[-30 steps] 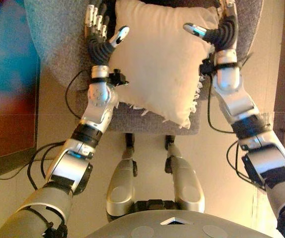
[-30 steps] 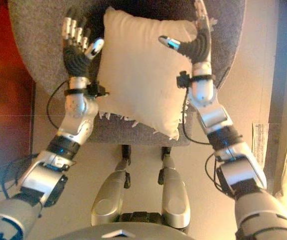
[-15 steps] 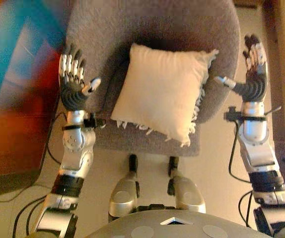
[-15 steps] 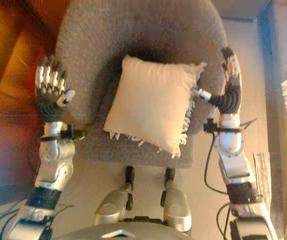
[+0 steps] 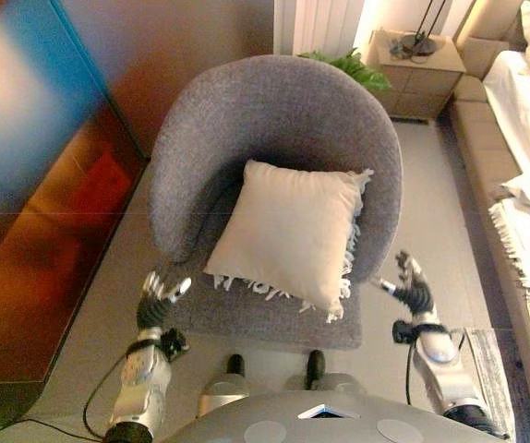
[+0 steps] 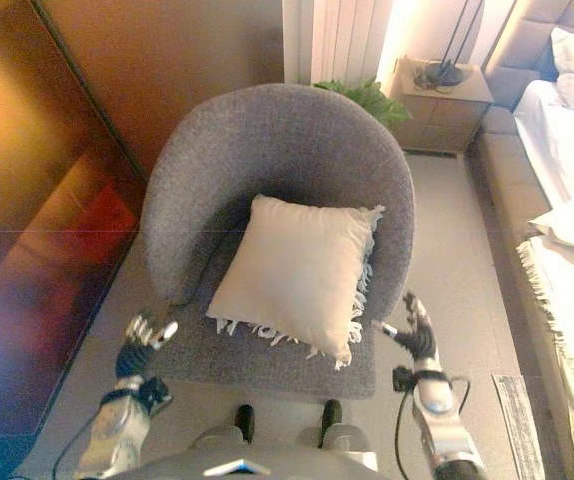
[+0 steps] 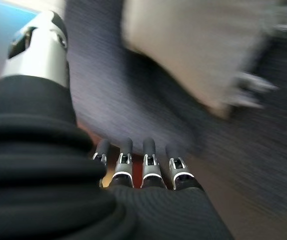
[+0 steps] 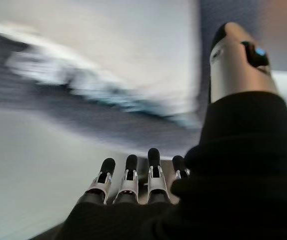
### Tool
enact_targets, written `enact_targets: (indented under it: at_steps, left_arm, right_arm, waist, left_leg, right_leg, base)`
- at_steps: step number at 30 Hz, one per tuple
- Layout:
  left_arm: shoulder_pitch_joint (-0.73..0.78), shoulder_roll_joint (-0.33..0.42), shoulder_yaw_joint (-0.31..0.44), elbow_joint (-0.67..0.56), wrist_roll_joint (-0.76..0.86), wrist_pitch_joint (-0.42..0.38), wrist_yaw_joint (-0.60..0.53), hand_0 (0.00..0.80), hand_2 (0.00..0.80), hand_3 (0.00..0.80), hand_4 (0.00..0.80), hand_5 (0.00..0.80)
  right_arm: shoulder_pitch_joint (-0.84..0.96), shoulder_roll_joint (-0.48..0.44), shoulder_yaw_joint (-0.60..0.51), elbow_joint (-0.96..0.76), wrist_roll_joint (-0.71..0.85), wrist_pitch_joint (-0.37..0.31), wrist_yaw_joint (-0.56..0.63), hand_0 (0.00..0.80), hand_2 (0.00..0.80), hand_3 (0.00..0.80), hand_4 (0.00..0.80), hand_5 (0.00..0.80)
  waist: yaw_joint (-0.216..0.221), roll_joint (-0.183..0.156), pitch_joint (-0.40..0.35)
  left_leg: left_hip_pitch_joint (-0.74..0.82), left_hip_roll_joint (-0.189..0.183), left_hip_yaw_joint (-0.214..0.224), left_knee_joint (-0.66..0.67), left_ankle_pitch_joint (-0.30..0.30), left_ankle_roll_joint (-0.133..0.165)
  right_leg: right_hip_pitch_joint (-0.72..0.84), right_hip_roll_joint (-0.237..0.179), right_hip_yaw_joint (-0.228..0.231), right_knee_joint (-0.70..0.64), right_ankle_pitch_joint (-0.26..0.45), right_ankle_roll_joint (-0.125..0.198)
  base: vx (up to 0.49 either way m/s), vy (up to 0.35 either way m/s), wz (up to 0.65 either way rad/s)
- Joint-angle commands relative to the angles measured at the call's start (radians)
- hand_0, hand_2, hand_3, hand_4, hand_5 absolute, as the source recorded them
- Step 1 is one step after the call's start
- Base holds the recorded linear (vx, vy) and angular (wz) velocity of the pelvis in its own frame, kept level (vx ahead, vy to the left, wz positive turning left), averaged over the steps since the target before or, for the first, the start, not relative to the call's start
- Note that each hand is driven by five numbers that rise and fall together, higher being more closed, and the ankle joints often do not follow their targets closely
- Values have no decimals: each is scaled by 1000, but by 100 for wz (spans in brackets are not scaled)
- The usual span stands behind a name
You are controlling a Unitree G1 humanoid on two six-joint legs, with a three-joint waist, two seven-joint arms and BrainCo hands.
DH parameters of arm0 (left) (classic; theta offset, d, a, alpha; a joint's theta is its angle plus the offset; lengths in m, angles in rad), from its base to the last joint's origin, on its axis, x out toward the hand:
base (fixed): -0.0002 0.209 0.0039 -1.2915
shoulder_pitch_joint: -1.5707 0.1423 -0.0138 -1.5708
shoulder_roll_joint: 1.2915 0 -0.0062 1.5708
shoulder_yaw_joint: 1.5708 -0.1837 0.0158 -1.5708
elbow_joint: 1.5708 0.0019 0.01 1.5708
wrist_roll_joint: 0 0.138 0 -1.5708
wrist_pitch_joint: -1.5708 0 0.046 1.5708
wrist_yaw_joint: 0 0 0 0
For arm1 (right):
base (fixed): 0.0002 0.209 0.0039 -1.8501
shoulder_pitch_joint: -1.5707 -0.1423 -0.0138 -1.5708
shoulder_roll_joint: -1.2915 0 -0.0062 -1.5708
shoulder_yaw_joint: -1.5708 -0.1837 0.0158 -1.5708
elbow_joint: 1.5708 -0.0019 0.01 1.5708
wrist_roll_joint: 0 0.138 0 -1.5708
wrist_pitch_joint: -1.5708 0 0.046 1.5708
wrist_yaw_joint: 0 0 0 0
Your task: Pick up the cushion and take it to the sofa
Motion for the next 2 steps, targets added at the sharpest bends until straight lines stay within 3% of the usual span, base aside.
enact_targets:
  at_steps: [1, 2]
  left_arm:
    - [-69, 6, 8, 60, 19, -20, 17, 0, 0, 0, 0, 0]
    - [-72, 1, 8, 104, 19, -35, 15, 0, 0, 0, 0, 0]
  right_arm:
    - [-54, -1, 22, 35, -4, -1, -35, 0, 0, 0, 0, 0]
    - [-56, 3, 22, 78, 2, -17, -28, 0, 0, 0, 0, 0]
  waist:
    - [24, -23, -7]
    - [27, -23, -9]
  left_leg:
    - [22, -49, 7, 13, -36, 30]
    - [23, -48, 6, 13, -37, 30]
  right_leg:
    - [77, -24, -14, 10, -55, 43]
    - [79, -24, -17, 10, -56, 43]
  base:
    - [-18, -14, 5]
    - [-9, -10, 4]
